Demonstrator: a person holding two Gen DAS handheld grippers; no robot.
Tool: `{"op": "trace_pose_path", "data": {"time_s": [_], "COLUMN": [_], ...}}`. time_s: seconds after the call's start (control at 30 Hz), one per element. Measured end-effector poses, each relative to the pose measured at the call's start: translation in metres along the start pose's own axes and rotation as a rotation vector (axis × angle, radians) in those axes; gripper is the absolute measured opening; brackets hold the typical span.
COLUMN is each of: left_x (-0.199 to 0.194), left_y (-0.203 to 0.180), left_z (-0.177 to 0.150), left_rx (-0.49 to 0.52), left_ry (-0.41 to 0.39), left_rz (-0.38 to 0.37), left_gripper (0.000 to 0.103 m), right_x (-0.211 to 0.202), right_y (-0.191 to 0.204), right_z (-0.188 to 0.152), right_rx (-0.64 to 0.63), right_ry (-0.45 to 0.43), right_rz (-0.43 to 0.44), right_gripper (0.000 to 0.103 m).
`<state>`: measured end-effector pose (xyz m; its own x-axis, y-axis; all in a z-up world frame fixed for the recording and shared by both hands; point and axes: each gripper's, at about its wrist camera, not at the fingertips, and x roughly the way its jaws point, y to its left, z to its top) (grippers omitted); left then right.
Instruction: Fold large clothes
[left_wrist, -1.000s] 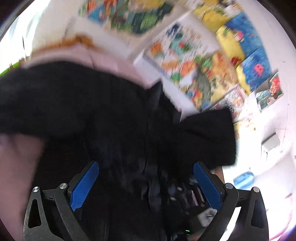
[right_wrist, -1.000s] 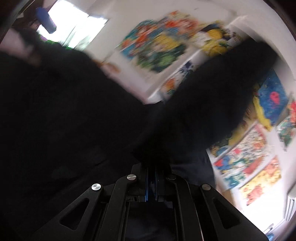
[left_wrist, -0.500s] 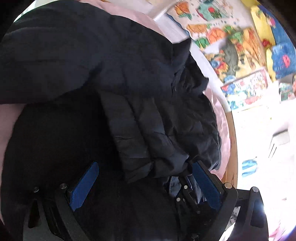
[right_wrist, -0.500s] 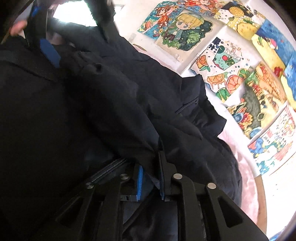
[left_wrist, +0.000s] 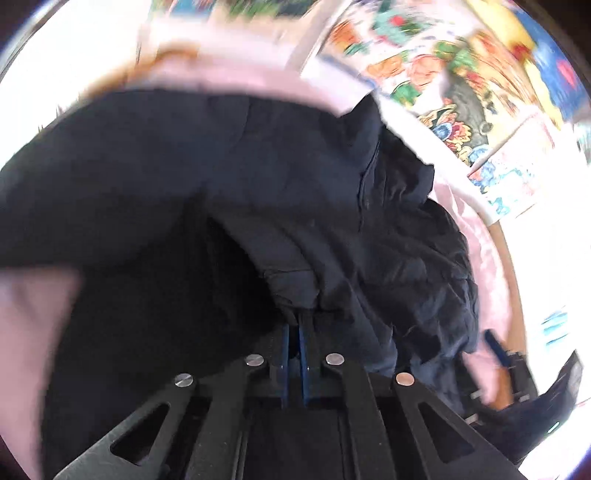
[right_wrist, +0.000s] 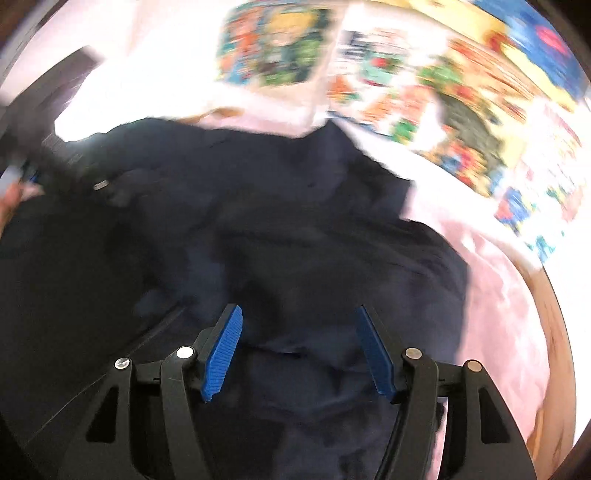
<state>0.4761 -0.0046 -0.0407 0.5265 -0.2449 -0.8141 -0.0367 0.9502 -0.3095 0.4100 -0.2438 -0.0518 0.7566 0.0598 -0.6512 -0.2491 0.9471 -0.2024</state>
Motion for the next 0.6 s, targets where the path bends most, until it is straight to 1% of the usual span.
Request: {"op": "trace_pose_path", "data": {"time_s": [0.03,0.1,0.17,0.23,0.3,0.33,0.43,0.5,0.6], "left_x": [-0.012,-0.032,-0.047,-0.054,-0.042,-0.031,0.015,0.037,0.050], "left_y": [-0.009,-0.025,-0.031,-0.025,-0.011,-0.004,0.018,0.024,0.030], "left_z": [0.006,0.016,0.025,0.035,0.043,0.045,0.040,0.034,0.032], "left_rx": [0.064,0.188,0.271,0.320,0.344,0.345,0.347,0.368,0.362], "left_ry": [-0.058,-0.139,-0.185,-0.218,-0.183,-0.152,-0.010,0.052,0.109], "left_rz": [0.043,0.110,0.161,0.216,0.253,0.267,0.339,0.384,0.395], "left_gripper": [0.005,0.005,0.005,0.005,0.005,0.005,0.006,0.006,0.006], "right_x": [-0.001,-0.004,-0.006,-0.008,-0.002,0.006,0.025,0.042,0.073], "right_y": [-0.014,-0.040,-0.065,-0.081,-0.085,-0.084,-0.078,-0.066,-0.060], "right_z": [-0.001,-0.006,-0.013,-0.021,-0.025,-0.027,-0.031,-0.036,-0.050], "right_rx": [0.056,0.171,0.290,0.365,0.369,0.364,0.357,0.339,0.333], "right_ry": [-0.009,-0.036,-0.062,-0.093,-0.110,-0.108,-0.071,-0.019,0.102], "right_rz": [-0.028,-0.066,-0.124,-0.181,-0.198,-0.204,-0.167,-0.141,-0.104], "right_gripper": [0.059,0.059,0.059,0.059,0.059,0.059,0.058,0.056,0.056]}}
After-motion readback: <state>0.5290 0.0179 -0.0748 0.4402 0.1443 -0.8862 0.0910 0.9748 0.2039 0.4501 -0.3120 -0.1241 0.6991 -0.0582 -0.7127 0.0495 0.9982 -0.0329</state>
